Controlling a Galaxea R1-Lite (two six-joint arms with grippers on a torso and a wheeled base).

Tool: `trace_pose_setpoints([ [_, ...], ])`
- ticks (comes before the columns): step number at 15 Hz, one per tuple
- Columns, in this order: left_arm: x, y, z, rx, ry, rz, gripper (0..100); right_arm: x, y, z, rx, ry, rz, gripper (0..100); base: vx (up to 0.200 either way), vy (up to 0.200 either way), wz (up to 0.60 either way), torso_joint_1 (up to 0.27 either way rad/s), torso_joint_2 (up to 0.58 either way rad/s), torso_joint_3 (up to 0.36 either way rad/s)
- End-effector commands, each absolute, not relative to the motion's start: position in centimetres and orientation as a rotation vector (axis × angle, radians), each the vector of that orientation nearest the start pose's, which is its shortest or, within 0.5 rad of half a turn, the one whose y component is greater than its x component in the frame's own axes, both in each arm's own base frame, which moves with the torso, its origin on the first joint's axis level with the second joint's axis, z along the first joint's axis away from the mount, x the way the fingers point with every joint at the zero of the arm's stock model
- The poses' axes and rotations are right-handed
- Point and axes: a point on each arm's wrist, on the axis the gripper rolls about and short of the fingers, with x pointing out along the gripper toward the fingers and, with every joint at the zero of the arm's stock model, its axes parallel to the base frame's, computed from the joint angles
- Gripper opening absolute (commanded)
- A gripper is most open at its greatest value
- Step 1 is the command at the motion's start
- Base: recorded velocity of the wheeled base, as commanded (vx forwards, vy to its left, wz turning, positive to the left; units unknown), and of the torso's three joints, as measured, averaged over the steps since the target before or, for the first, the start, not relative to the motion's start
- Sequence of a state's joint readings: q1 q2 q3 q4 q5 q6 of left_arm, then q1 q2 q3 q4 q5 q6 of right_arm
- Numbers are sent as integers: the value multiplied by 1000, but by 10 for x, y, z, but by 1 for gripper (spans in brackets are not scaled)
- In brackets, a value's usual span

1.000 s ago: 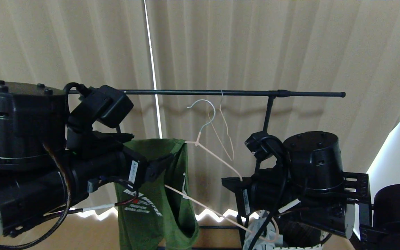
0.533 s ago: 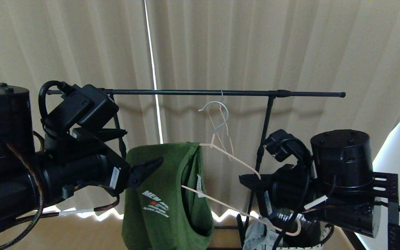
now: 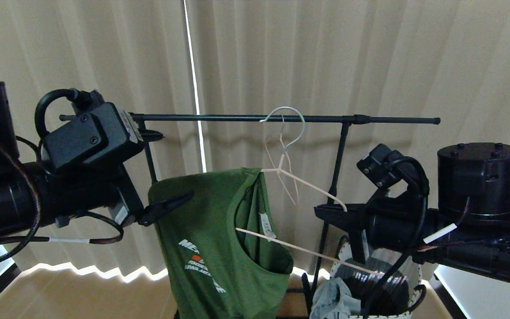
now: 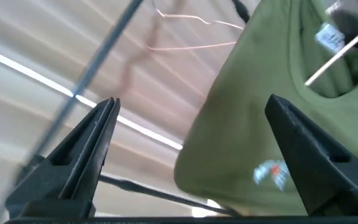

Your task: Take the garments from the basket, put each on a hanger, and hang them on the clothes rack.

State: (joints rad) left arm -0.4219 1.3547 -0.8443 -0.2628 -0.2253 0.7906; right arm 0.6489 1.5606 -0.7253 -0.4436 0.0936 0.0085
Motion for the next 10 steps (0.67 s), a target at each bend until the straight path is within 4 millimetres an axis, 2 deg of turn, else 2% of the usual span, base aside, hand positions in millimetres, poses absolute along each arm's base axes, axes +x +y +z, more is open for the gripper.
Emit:
trace_pose_setpoints([
  [1, 217, -107, 245, 813, -48, -736, 100, 214, 170, 185, -100, 377, 747, 0, 0, 0, 0, 0, 0, 0],
  [4, 223, -115, 241, 839, -74, -749, 100, 215, 174, 188, -98, 365, 759, 0, 0, 0, 0, 0, 0, 0],
  [7, 231, -118, 234, 863, -55, -759, 100, 203, 186, 192, -105, 350, 824, 0, 0, 0, 0, 0, 0, 0],
  [10, 231, -117, 234, 863, -55, -754, 100, 199, 189, 193, -106, 346, 844, 0, 0, 0, 0, 0, 0, 0],
])
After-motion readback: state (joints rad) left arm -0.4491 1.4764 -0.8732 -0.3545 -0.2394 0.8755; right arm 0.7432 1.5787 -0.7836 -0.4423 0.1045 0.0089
